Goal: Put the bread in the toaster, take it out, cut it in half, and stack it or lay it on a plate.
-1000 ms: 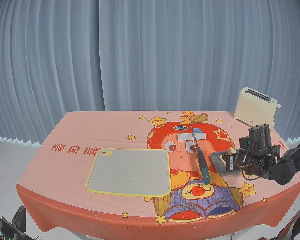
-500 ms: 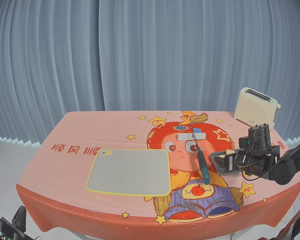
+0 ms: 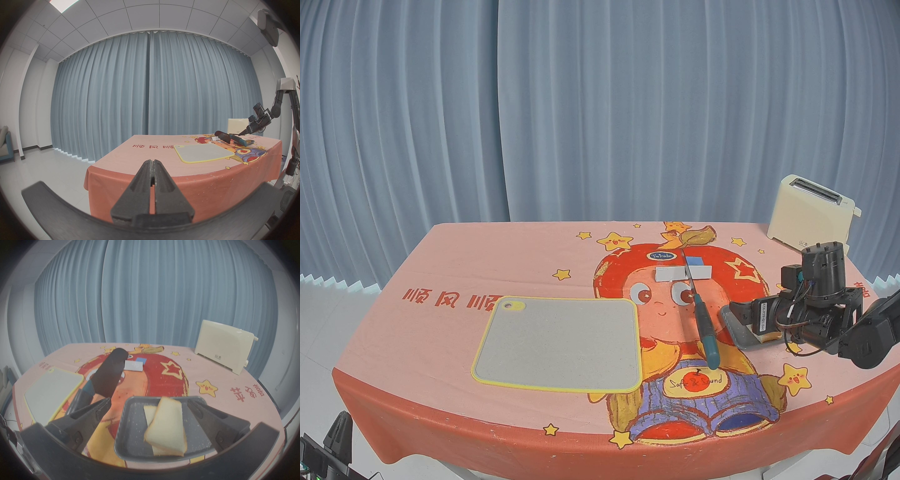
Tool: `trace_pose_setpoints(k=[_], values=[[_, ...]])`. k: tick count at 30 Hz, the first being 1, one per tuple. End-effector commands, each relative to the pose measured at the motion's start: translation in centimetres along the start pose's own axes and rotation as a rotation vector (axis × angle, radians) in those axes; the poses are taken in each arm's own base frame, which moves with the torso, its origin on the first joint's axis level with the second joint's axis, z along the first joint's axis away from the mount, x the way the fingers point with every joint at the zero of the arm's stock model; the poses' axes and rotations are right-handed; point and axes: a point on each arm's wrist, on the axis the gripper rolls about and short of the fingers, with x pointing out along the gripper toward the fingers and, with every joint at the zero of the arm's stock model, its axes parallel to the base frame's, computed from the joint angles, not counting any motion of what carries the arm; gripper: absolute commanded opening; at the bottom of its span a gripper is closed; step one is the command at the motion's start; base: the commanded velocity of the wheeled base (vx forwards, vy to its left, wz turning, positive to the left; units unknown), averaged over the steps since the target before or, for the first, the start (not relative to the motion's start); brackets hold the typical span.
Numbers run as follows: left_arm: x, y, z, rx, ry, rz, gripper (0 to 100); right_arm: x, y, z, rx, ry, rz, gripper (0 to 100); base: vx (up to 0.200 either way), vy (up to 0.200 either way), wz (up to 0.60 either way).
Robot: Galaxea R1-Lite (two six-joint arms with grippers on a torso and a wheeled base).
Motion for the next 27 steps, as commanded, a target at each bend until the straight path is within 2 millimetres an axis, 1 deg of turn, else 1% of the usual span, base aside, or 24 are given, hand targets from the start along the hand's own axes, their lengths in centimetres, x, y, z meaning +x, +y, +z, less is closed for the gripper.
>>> trace_pose_setpoints(k=[1,7,13,15,20,22,27], values=[[0.1,0.0,-0.5,0.000,0.019,0.001,0,0.1,0.0,0.0,0.010,-0.033,0.000,100,0.000,0.000,0.00],[0.1,0.0,-0.5,0.000,0.019,0.001,0,0.0,-0.1,0.0,0.025,-0.090,0.007,100,0.000,0.000,0.00],[0.1,0.0,-0.5,0.000,0.019,0.001,0,-0.2,-0.2,0.2,0.032,-0.104,0.006,100,0.000,0.000,0.00],[0.1,0.0,-0.5,0.000,0.019,0.001,0,-0.2,-0.7,0.4,0.041,-0.106,-0.007,100,0.000,0.000,0.00],[0.1,0.0,-0.5,0.000,0.019,0.001,0,-0.6,-0.9,0.6,0.054,-0.122,-0.013,100,0.000,0.000,0.00],[0.1,0.0,-0.5,0.000,0.019,0.001,0,-1.2,-1.6,0.7,0.066,-0.135,-0.028,100,0.000,0.000,0.00],[0.1,0.0,-0.5,0.000,0.019,0.001,0,-1.4,-2.7,0.6,0.086,-0.137,-0.061,100,0.000,0.000,0.00]])
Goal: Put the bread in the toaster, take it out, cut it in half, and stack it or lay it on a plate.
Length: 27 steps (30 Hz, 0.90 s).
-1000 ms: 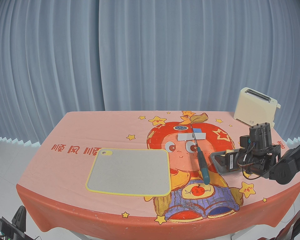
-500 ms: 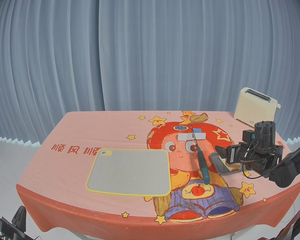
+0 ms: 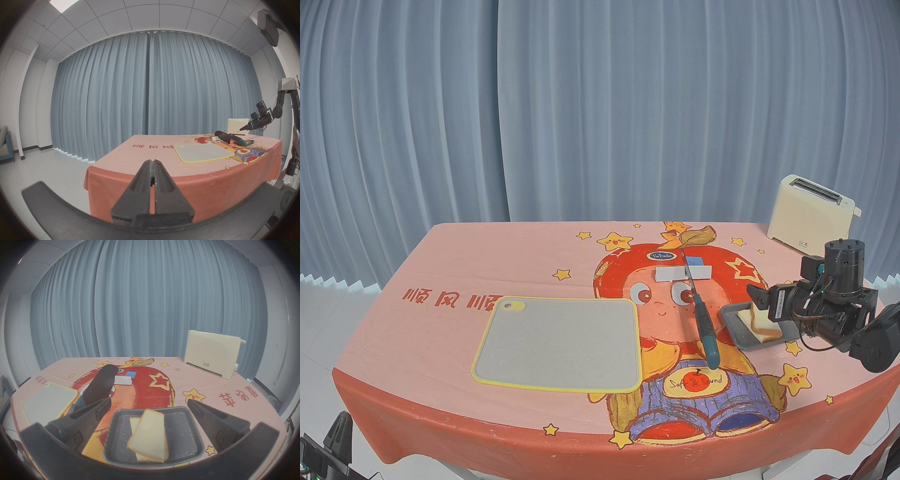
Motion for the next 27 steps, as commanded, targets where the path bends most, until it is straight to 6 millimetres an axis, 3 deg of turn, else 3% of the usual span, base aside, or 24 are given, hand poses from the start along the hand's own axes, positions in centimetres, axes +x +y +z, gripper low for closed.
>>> trace_pose_setpoints(k=[1,15,27], values=[[0.1,0.0,-0.5,0.000,0.019,0.001,0,-0.5,-0.8,0.3,0.016,-0.016,-0.021,100,0.000,0.000,0.00],[0.1,0.0,-0.5,0.000,0.019,0.001,0,-2.9,-4.1,2.0,0.018,-0.201,-0.107,100,0.000,0.000,0.00],[0.1,0.0,-0.5,0.000,0.019,0.001,0,-4.5,-6.6,1.2,0.049,-0.203,-0.186,100,0.000,0.000,0.00]])
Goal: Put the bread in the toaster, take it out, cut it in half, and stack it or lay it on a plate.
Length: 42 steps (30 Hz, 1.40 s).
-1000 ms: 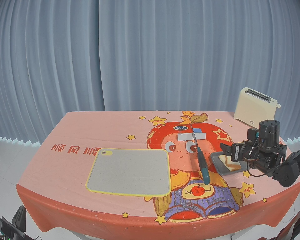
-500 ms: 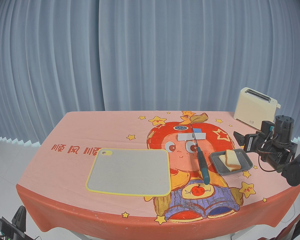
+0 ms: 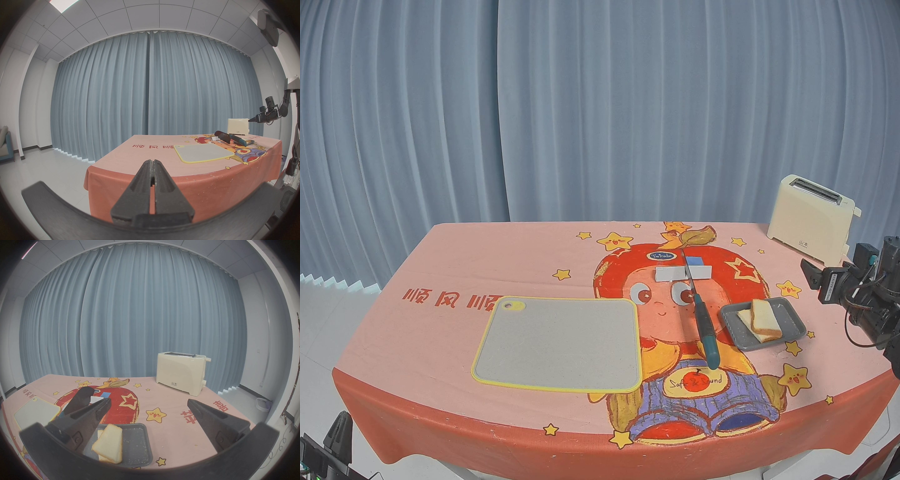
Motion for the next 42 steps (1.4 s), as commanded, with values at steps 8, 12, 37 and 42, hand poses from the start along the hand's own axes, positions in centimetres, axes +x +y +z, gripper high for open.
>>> trace_pose_setpoints(k=[8,12,37,42], values=[[0.1,0.0,-0.5,0.000,0.019,0.001,0,-1.4,-2.7,-0.1,0.028,-0.016,-0.099,100,0.000,0.000,0.00],[0.1,0.0,-0.5,0.000,0.019,0.001,0,-3.1,-3.2,-0.4,0.032,-0.034,-0.105,100,0.000,0.000,0.00],[0.1,0.0,-0.5,0.000,0.019,0.001,0,-15.4,-6.1,-5.5,-0.034,-0.190,-0.120,100,0.000,0.000,0.00],[0.1,0.0,-0.5,0.000,0.019,0.001,0,-17.1,-6.1,-6.3,-0.061,-0.199,-0.092,100,0.000,0.000,0.00]])
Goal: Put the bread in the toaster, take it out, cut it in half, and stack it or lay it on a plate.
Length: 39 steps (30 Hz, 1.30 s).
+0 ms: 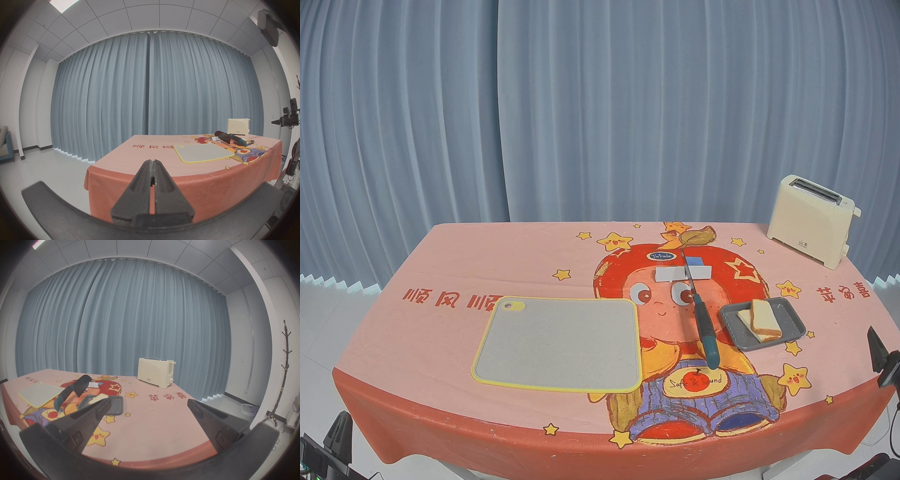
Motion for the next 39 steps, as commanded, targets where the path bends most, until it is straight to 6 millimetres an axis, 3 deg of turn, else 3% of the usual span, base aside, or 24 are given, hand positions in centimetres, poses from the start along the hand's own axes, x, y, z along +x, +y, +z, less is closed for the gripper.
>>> trace_pose_setpoints(k=[1,18,25,39], values=[[0.1,0.0,-0.5,0.000,0.019,0.001,0,-2.7,-0.4,-0.4,-0.004,-0.097,0.021,100,0.000,0.000,0.00],[0.1,0.0,-0.5,0.000,0.019,0.001,0,-6.0,-0.3,-2.7,-0.009,-0.124,0.180,100,0.000,0.000,0.00],[0.1,0.0,-0.5,0.000,0.019,0.001,0,-7.3,-0.3,-5.0,-0.009,-0.087,0.200,100,0.000,0.000,0.00],[0.1,0.0,-0.5,0.000,0.019,0.001,0,-7.4,-0.3,-6.4,0.047,-0.051,0.180,100,0.000,0.000,0.00]])
